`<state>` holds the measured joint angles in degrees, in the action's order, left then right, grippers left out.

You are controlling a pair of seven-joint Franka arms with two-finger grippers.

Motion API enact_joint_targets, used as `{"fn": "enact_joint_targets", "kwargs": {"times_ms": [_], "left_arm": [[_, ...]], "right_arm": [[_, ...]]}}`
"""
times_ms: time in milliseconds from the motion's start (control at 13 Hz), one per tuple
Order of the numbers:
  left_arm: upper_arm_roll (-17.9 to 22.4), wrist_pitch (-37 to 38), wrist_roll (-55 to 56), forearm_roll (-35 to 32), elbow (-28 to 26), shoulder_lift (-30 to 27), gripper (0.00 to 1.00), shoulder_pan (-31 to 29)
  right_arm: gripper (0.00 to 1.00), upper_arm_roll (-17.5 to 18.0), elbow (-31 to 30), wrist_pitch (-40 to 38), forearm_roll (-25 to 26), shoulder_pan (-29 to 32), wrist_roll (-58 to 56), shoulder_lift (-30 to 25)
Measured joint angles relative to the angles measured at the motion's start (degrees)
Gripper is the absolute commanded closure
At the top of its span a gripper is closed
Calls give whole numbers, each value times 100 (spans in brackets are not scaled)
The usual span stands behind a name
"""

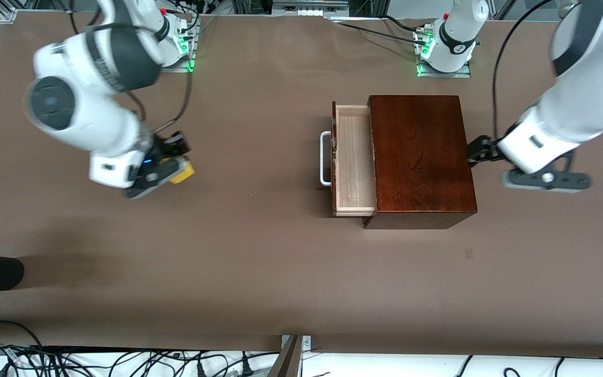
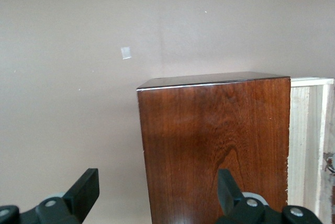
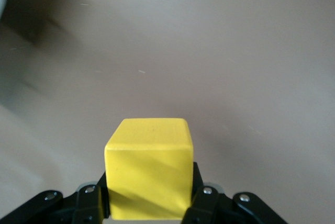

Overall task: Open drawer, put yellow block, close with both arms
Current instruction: 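Lower the yellow cube into the open drawer with the right gripper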

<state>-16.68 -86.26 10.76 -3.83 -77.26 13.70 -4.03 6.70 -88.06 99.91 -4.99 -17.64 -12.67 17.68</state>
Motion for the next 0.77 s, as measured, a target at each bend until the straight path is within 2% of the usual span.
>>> {"fn": "enact_joint_targets", "kwargs": {"times_ms": [154,308,538,769], "left_arm": [[809,-114,-422,291,-469,-483,0,278],[1334,-535,-1019,306,-1158,-927,0,451],[1681,-1292,-1211,308,-1806,-1250,0,511],[1753,-1359,-1219,308,-2260,-1618,0,514]], "right_arm": [[100,37,411,73,20,-530,0,340],[100,55,891,83,242,-1086,-12,734],[100,65,1483,99,792,-2056,-11,1237],[100,58,2173,194,904,-2751,-25,1788]]}}
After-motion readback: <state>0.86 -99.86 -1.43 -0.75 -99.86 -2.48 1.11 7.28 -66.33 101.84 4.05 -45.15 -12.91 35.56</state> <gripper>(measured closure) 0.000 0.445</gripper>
